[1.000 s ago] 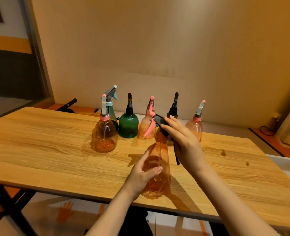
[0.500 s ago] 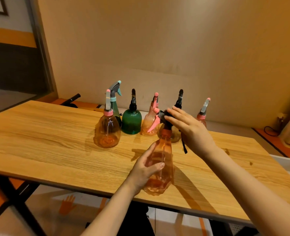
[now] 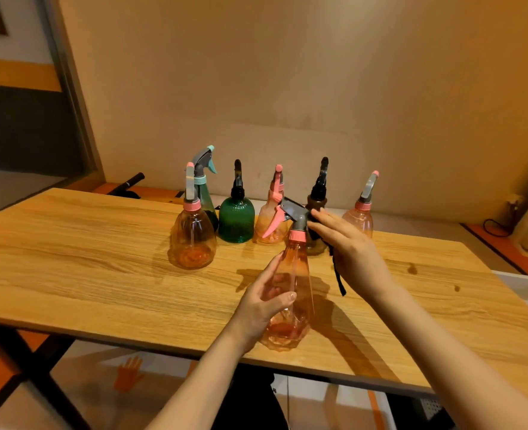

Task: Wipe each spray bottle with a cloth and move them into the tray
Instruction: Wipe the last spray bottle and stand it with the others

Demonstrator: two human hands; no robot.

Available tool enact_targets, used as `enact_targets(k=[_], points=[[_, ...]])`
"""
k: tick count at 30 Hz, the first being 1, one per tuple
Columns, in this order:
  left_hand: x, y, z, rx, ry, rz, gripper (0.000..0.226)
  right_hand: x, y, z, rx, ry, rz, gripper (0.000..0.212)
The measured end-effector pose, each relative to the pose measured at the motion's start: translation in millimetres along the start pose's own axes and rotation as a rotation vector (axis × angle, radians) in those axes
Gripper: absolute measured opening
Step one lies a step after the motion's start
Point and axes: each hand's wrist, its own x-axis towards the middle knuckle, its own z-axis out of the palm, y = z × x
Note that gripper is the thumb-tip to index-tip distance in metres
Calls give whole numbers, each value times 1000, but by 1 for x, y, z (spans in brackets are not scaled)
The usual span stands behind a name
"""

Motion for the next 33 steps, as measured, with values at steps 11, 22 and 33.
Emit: enact_targets(k=[11,22,33], points=[[-2,0,1,42,21,46,74,-8,-1,12,64,20,175,66],[4,-7,7,191,202,126,93,-46,-31,21,207,2,105,54],[16,7,-6,-32,175,-21,57,-58,-36,30,371,4,218,49]])
